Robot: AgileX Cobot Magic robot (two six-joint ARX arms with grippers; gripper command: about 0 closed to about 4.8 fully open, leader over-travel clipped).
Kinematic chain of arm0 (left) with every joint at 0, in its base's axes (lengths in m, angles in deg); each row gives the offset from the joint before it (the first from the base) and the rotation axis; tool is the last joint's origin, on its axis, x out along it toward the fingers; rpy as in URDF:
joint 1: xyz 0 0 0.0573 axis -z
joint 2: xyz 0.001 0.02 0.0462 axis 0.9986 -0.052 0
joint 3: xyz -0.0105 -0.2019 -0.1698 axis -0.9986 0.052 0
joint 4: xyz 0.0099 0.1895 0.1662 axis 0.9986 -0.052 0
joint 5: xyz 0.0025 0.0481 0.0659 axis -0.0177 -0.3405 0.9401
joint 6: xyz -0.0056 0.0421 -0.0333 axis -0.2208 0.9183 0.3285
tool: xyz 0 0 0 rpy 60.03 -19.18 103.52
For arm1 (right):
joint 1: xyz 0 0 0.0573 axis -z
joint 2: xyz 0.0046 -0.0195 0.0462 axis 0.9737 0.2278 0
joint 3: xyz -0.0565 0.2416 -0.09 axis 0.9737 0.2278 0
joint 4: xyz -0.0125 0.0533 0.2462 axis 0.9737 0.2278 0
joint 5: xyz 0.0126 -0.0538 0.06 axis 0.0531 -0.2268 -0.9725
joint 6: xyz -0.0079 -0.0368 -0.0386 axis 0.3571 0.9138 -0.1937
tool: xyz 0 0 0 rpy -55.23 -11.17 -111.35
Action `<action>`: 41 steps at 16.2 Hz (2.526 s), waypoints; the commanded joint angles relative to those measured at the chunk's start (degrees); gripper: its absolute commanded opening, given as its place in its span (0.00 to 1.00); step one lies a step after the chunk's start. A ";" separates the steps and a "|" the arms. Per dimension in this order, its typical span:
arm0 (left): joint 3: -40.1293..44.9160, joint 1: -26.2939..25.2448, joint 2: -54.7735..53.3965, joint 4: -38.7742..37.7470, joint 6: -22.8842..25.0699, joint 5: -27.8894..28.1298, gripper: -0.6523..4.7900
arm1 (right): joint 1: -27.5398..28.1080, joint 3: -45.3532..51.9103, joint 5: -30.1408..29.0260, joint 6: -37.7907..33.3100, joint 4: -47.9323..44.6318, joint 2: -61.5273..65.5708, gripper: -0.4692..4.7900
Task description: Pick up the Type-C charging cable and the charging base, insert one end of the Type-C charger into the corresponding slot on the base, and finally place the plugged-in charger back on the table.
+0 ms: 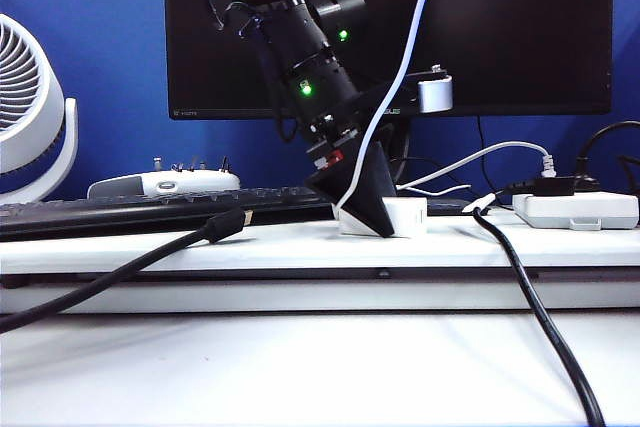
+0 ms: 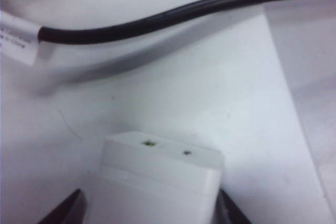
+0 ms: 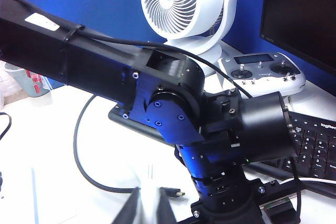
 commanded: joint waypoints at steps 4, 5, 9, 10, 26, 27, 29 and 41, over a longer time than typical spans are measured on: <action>0.48 0.07 -0.90 -0.52 -0.44 2.40 0.48 | -0.02 -0.20 -0.39 -0.22 -0.74 -0.22 0.09; 0.48 0.13 -0.90 -0.46 -1.44 1.44 0.42 | -0.02 -0.20 -0.39 -0.22 -0.74 -0.22 0.09; 0.48 -0.22 0.22 0.79 -6.97 -5.35 0.41 | 0.09 -0.22 -0.35 -0.17 -1.16 -0.44 0.09; 0.48 -0.74 1.01 1.18 -8.31 -7.74 0.41 | 0.11 -0.24 -0.26 -0.04 -1.38 -0.66 0.09; 0.48 -4.50 16.96 21.38 -23.06 -20.61 0.41 | 0.52 -0.83 19.56 8.76 3.32 -9.66 0.09; 0.48 -4.52 18.47 21.86 -23.04 -21.29 0.41 | 0.52 -0.81 22.14 10.99 5.09 -9.46 0.09; 0.48 -4.50 21.40 22.38 -22.40 -21.66 0.41 | 0.50 -0.81 26.84 14.21 7.54 -8.90 0.09; 0.50 5.31 26.14 17.00 -9.60 12.02 0.40 | -3.06 -0.85 39.54 41.27 5.27 -5.46 0.09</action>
